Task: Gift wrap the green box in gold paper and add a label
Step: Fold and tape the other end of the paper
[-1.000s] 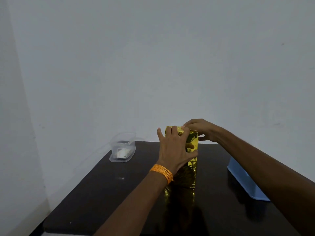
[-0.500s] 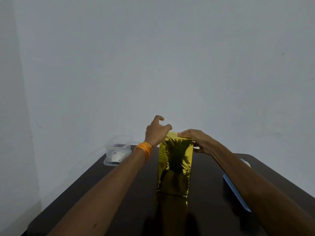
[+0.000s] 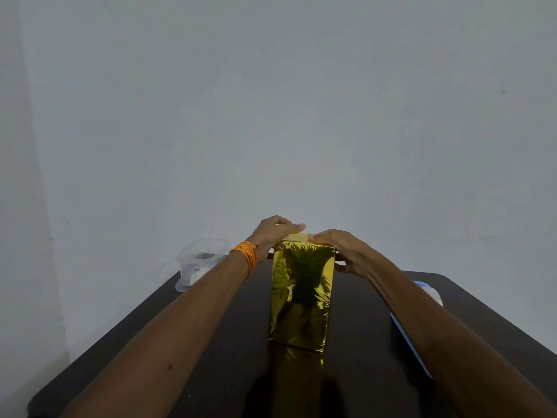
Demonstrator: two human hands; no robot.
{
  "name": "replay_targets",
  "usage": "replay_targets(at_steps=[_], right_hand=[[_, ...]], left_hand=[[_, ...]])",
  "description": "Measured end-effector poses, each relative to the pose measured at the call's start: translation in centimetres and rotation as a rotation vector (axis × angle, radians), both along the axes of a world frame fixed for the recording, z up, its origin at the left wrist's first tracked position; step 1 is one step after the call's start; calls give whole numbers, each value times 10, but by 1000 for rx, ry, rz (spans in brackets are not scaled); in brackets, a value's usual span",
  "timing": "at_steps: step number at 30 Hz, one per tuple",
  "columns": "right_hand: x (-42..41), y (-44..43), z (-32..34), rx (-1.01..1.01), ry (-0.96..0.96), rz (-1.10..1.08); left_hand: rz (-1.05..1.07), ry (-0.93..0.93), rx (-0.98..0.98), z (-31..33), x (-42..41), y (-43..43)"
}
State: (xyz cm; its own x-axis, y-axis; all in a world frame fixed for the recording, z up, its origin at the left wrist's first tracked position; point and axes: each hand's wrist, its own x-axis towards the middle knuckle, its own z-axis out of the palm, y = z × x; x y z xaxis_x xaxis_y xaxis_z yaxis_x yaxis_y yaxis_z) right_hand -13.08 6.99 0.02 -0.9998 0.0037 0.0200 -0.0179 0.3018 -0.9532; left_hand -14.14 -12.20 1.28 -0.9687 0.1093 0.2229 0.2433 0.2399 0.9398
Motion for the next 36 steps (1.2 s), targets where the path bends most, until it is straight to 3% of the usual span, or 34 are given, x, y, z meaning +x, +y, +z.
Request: replay_targets(at_steps=[8, 13, 19, 21, 25, 29, 32, 36], right_hand=[[4, -3, 2, -18, -5, -8], [3, -5, -1, -63, 15, 4], [11, -19, -12, -266, 87, -108], [18, -15, -15, -324, 95, -124], [30, 12, -35, -433, 149, 9], [41, 33, -72, -376, 137, 204], [47, 28, -89, -243, 134, 234], [57, 16, -88, -252, 210, 218]], left_hand=[[-23, -101, 45, 4, -1, -3], [-80, -138, 267, -20, 1, -14], [-42, -26, 344, -37, 5, -10], [-36, -65, 337, -41, 12, -8], [-110, -107, 369, -70, 24, -15], [-215, -82, 327, -107, 32, -30], [-246, -62, 232, -123, 36, -31], [-171, -15, 233, -116, 41, -27]])
